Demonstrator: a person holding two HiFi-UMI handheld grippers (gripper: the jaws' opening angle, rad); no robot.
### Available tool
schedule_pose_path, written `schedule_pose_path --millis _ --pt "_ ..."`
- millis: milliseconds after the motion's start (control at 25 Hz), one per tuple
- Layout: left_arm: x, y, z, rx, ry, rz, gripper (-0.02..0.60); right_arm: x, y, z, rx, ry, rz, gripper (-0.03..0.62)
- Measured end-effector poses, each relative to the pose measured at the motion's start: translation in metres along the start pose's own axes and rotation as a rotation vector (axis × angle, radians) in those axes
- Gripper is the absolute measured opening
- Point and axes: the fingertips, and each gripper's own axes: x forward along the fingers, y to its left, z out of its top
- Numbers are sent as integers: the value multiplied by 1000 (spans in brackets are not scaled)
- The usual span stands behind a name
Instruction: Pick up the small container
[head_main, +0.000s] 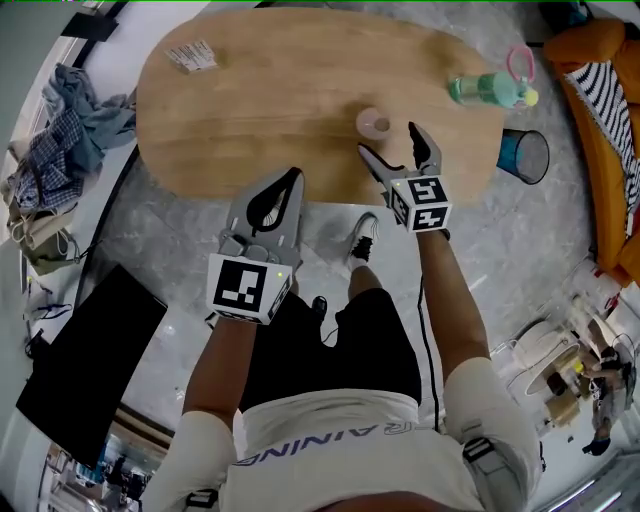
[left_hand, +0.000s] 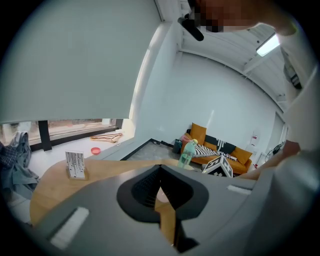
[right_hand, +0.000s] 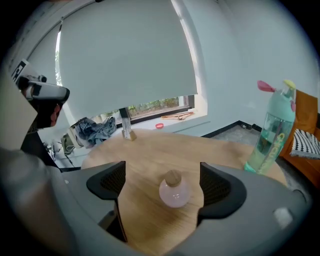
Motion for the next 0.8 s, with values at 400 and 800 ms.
schedule_pose_path --millis 400,800 --pt "6 16 -26 -40 2 16 0 82 -22 -50 26 64 -62 485" --pt "7 15 -39 -44 26 13 0 114 -34 -68 29 86 -86 449"
